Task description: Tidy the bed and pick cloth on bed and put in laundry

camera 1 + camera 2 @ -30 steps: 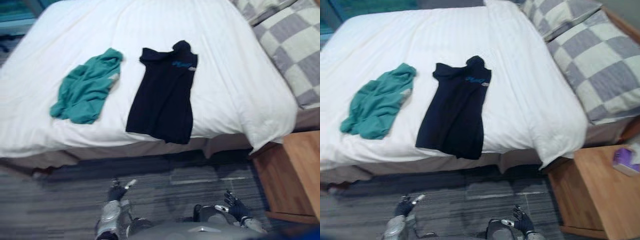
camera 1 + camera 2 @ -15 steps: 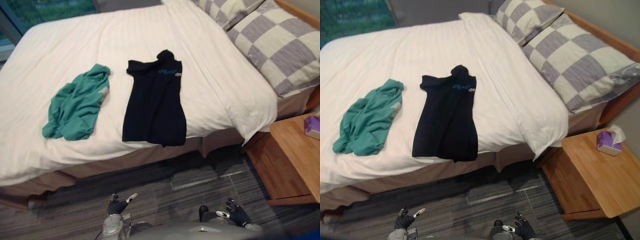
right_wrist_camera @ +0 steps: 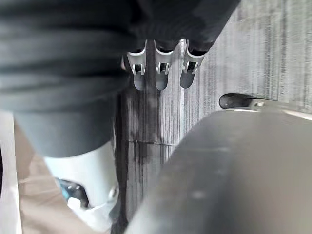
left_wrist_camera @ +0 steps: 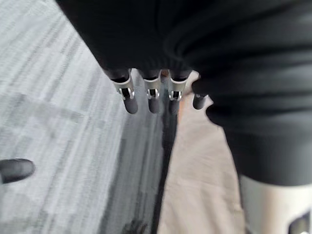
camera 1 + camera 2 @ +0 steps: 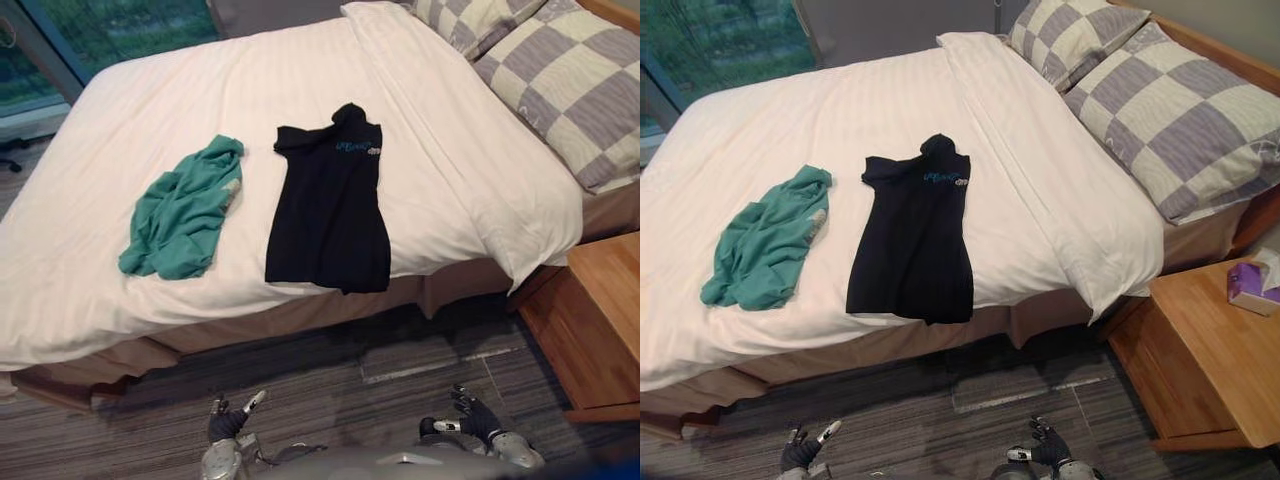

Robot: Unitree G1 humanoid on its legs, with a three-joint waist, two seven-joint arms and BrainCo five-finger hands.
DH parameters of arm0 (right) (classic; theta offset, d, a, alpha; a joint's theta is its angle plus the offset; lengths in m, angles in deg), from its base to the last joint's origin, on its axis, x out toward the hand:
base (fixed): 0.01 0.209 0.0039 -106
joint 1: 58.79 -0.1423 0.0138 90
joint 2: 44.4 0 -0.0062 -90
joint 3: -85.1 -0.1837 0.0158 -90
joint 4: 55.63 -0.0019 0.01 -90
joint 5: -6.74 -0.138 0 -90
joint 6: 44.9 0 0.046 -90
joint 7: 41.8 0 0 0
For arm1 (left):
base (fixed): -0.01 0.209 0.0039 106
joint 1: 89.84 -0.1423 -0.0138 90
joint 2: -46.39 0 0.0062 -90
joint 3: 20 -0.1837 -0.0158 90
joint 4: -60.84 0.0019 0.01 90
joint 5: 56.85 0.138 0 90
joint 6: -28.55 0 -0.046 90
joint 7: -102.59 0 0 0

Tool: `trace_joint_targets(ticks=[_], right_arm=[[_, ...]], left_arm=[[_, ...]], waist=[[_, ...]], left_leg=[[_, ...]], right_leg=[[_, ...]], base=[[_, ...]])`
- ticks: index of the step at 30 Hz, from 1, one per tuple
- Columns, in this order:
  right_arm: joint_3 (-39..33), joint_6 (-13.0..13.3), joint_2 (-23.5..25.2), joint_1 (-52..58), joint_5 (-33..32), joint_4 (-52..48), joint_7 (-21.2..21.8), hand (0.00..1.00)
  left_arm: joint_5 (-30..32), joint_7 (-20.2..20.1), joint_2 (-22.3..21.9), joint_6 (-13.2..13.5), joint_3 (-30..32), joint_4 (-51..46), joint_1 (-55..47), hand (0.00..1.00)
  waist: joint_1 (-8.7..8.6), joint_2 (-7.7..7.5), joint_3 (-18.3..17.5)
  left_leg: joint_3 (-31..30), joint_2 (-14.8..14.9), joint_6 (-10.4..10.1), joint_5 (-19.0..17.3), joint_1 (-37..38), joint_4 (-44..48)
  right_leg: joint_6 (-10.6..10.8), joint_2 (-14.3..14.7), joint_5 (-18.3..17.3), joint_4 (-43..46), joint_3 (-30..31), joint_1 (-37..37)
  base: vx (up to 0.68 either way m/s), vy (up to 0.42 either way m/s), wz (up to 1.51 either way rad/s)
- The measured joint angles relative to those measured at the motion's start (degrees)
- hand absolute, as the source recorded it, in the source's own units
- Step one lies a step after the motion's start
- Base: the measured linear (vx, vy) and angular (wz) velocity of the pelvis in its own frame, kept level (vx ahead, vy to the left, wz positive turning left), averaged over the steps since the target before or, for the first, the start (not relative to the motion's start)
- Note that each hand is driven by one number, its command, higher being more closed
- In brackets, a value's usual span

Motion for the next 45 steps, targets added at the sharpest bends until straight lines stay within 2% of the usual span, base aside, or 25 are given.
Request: trace_joint_targets(ticks=[4, 6, 8, 9, 10, 11, 12, 13, 14, 15, 16, 17, 18, 19, 22, 24, 25, 26, 27, 28, 30, 31, 37, 43, 45], right_arm=[[0.06, 0.22, 0.17, 0.10, -2.73, 0.86, -1.26, 0.00], [-0.38, 0.90, 0.38, 0.23, -3.93, 0.82, -1.73, 0.00], [-1.51, 2.17, 2.93, 1.52, -5.39, 0.18, -3.06, 0.00], [-2.00, 2.63, 3.40, 1.77, -5.62, 0.03, -3.26, 0.00], [-2.17, 3.53, 3.44, 1.75, -5.99, -0.38, -3.51, 0.00], [-2.19, 3.93, 3.44, 1.79, -6.30, -0.41, -3.69, 0.00], [-2.18, 4.31, 3.58, 1.76, -6.66, -0.46, -4.10, 0.00], [-2.10, 4.71, 4.29, 1.94, -6.80, -0.47, -4.56, 0.00], [-2.07, 4.85, 4.79, 2.10, -6.89, -0.47, -4.86, 0.00], [-2.03, 5.10, 5.07, 2.48, -8.06, -0.48, -5.01, 0.00], [-1.99, 5.12, 5.90, 2.70, -9.29, -0.55, -4.72, 0.00], [-2.09, 5.04, 6.70, 2.81, -10.41, -0.47, -3.87, 0.00], [-2.14, 4.95, 6.27, 3.00, -11.35, -0.43, -3.04, 0.00], [-2.26, 4.95, 5.39, 2.68, -12.81, -0.75, -2.20, 0.00], [-3.55, 4.78, 5.10, 2.74, -15.22, -0.72, -1.25, 0.00], [-4.86, 4.04, 6.36, 2.82, -15.24, -0.66, -1.16, 0.00], [-5.47, 3.83, 6.95, 2.93, -15.20, -0.64, -1.06, 0.00], [-6.92, 3.80, 6.53, 2.94, -15.10, -0.70, -0.64, 0.00], [-7.39, 3.58, 6.63, 2.77, -15.10, -0.41, -0.74, 0.00], [-7.02, 3.41, 6.77, 2.80, -14.92, -0.32, -0.59, 0.00], [-7.35, 3.35, 7.38, 2.79, -14.68, -0.33, -0.59, 0.00], [-8.79, 3.27, 7.54, 5.28, -12.36, -0.96, 2.52, 0.00], [-8.82, 3.26, 7.47, 5.24, -12.36, -0.96, 2.54, 0.00], [-9.70, 1.74, 7.21, 5.09, -12.38, -1.11, 2.97, 0.00], [-11.73, 0.56, 7.43, 5.12, -12.39, -1.32, 3.85, 0.00]], left_arm=[[4.63, 3.83, -2.21, 1.45, -5.84, 0.08, -1.71, 0.00], [5.51, 5.53, -2.61, 2.77, -8.59, -0.60, -1.44, 0.00], [6.45, 8.29, -0.77, 3.95, -11.52, -2.31, -1.62, 0.00], [6.81, 8.85, -0.21, 4.11, -12.22, -2.30, -1.61, 0.00], [7.21, 10.41, 0.31, 4.22, -12.59, -2.23, -1.61, 0.00], [7.45, 11.06, 0.31, 4.25, -12.94, -2.22, -1.65, 0.00], [7.64, 11.99, 1.14, 4.27, -12.97, -2.20, -1.77, 0.00], [7.77, 12.69, 1.76, 4.23, -12.97, -2.17, -1.74, 0.00], [7.90, 12.74, 1.99, 4.20, -13.06, -2.08, -1.65, 0.00], [9.03, 12.86, 2.30, 4.23, -13.31, -1.81, -1.38, 0.00], [10.08, 12.91, 2.66, 4.45, -13.63, -1.86, -1.36, 0.00], [10.91, 12.86, 3.05, 4.84, -13.68, -2.18, -1.22, 0.00], [12.07, 13.47, 2.76, 4.75, -13.64, -1.86, -0.68, 0.00], [14.08, 14.28, 2.12, 4.79, -14.07, -1.19, -0.30, 0.00], [14.34, 15.31, 1.36, 4.83, -15.04, -0.97, -0.13, 0.00], [14.51, 15.75, 1.43, 4.99, -15.36, -0.23, 0.22, 0.00], [14.69, 15.82, 2.42, 5.23, -15.54, 0.20, 0.12, 0.00], [15.59, 15.84, 1.57, 5.20, -15.63, 0.84, 0.13, 0.00], [15.51, 15.97, 1.25, 5.27, -15.32, 0.96, 0.30, 0.00], [15.65, 16.16, 0.93, 5.25, -15.50, 1.03, 0.48, 0.00], [15.72, 15.78, 1.88, 5.16, -15.51, 1.25, 0.33, 0.00], [11.54, 12.53, 1.27, 3.57, -15.37, 2.71, 0.36, 0.00], [11.40, 12.38, 1.44, 3.38, -15.14, 2.73, 0.45, 0.00], [2.28, 6.25, 1.69, -4.16, -11.58, 3.36, 1.94, 0.00], [-1.77, 3.53, 1.67, -6.77, -9.91, 3.36, 2.40, 0.00]], waist=[[0.19, -0.52, -0.40], [0.99, -0.94, -0.13], [2.39, -5.00, 0.64], [2.33, -5.44, 0.76], [2.28, -5.96, 0.77], [1.88, -5.62, 1.01], [1.38, -5.29, 1.17], [1.11, -5.87, 1.40], [0.83, -6.06, 1.51], [0.39, -6.57, 1.75], [0.19, -7.99, 1.89], [0.65, -8.71, 1.76], [0.70, -8.17, 1.90], [0.53, -6.55, 2.27], [-0.06, -5.15, 2.46], [0.07, -5.98, 2.61], [-0.05, -6.99, 2.92], [-0.39, -5.33, 2.53], [-0.17, -5.17, 2.24], [0.16, -5.65, 1.96], [-0.17, -6.55, 1.85], [-0.18, -5.45, -0.16], [-0.30, -5.48, -0.18], [-0.86, -5.12, -0.04], [-1.56, -5.14, 0.10]], left_leg=[[-2.27, -1.03, 0.30, 0.60, 0.47, -2.94], [-5.22, -2.16, 1.50, -2.54, 0.38, -3.47], [-9.89, -7.10, 2.91, -5.50, 0.66, -3.32], [-10.46, -7.63, 3.06, -5.61, 0.91, -3.87], [-11.04, -8.22, 3.67, -5.68, 1.78, -5.42], [-11.51, -8.03, 4.11, -5.45, 2.00, -6.01], [-12.84, -7.40, 4.77, -5.05, 2.53, -6.73], [-13.95, -6.39, 5.06, -4.86, 2.44, -6.85], [-14.59, -5.86, 5.14, -4.80, 2.26, -6.85], [-16.03, -5.54, 5.07, -4.76, 2.07, -7.01], [-16.20, -6.64, 4.68, -4.48, 1.76, -6.74], [-16.00, -8.30, 4.51, -4.12, 1.52, -6.12], [-15.90, -8.23, 4.41, -4.05, 1.47, -5.70], [-15.64, -7.85, 4.41, -4.02, 1.29, -5.05], [-15.36, -7.47, 3.86, -4.39, 2.18, -4.75], [-15.25, -7.26, 3.48, -4.70, 2.33, -1.16], [-15.04, -7.81, 3.49, -7.04, 2.86, -3.44], [-15.08, -7.84, 4.20, -2.06, 3.61, -10.10], [-14.08, -7.89, 4.92, -1.83, 4.34, -10.13], [-13.60, -8.22, 4.77, -1.27, 3.75, -9.62], [-13.26, -8.91, 5.02, -1.45, 3.59, -8.98], [-11.09, -9.58, 5.63, 1.82, 3.50, -12.92], [-10.68, -9.49, 5.58, 1.78, 3.51, -12.88], [-9.36, -8.59, 5.09, 1.47, 2.92, -12.85], [-9.64, -8.13, 4.83, 0.76, 2.06, -11.70]], right_leg=[[-0.07, -0.32, -0.09, 0.54, -1.94, 0.16], [0.27, -1.60, -2.58, 5.06, -2.86, -1.63], [0.57, -6.39, -9.05, 18.75, -2.68, -5.99], [0.20, -7.37, -9.60, 23.13, -2.69, -7.92], [-1.98, -8.11, -7.65, 30.98, -2.54, -11.65], [-2.78, -7.94, -6.05, 33.88, -2.39, -13.12], [-2.30, -6.49, -6.64, 36.97, -2.20, -14.93], [-2.31, -3.50, -9.25, 37.04, -2.24, -15.27], [-2.35, -1.88, -10.15, 35.71, -2.21, -14.98], [-2.48, 1.04, -10.75, 30.87, -2.30, -13.61], [-3.47, 1.68, -9.23, 25.29, -2.24, -11.73], [-3.59, 0.33, -11.80, 22.83, -3.06, -10.73], [-3.38, 0.23, -12.01, 21.87, -3.04, -10.10], [-3.35, 0.77, -11.66, 20.81, -3.19, -9.55], [-3.89, 1.82, -11.10, 18.61, -2.96, -8.03], [-4.25, 1.63, -10.79, 17.79, -2.41, -5.72], [-4.40, 1.05, -10.67, 17.53, -2.10, -4.36], [-4.38, 1.87, -10.68, 17.35, -2.29, -3.70], [-4.18, 1.98, -10.80, 17.33, -1.95, -3.63], [-3.18, 1.56, -10.34, 16.95, -1.84, -3.64], [-2.75, 0.81, -9.90, 16.74, -1.76, -3.65], [-1.58, 1.53, -7.41, 9.13, -2.11, -2.42], [-1.66, 1.70, -7.36, 8.67, -1.82, -2.39], [-2.11, 2.51, -6.74, 7.70, -1.49, -2.85], [-2.18, 2.39, -7.12, 7.75, -2.21, -2.94]], base=[[-0.03, -0.001, 0.23], [-0.09, 0.133, 0.33], [-0.11, 0.206, 0.31], [-0.09, 0.122, 0.39], [-0.06, 0.086, 0.29], [-0.03, 0.130, 0.39], [0.01, 0.107, 0.43], [0.02, 0.108, 0.46], [0.06, 0.042, 0.58], [0.10, -0.004, 0.65], [0.15, -0.047, 0.53], [0.18, -0.058, 0.21], [0.24, -0.042, 0.02], [0.27, -0.014, 0.00], [0.26, -0.004, -0.08], [0.22, 0.016, -0.15], [0.13, 0.023, -0.06], [0.10, 0.045, -0.16], [0.10, 0.055, -0.23], [0.09, 0.053, -0.20], [0.07, 0.042, -0.03], [0.00, 0.000, 0.00], [0.00, 0.000, -0.01], [-0.03, -0.026, -0.10], [-0.01, -0.041, 0.11]])
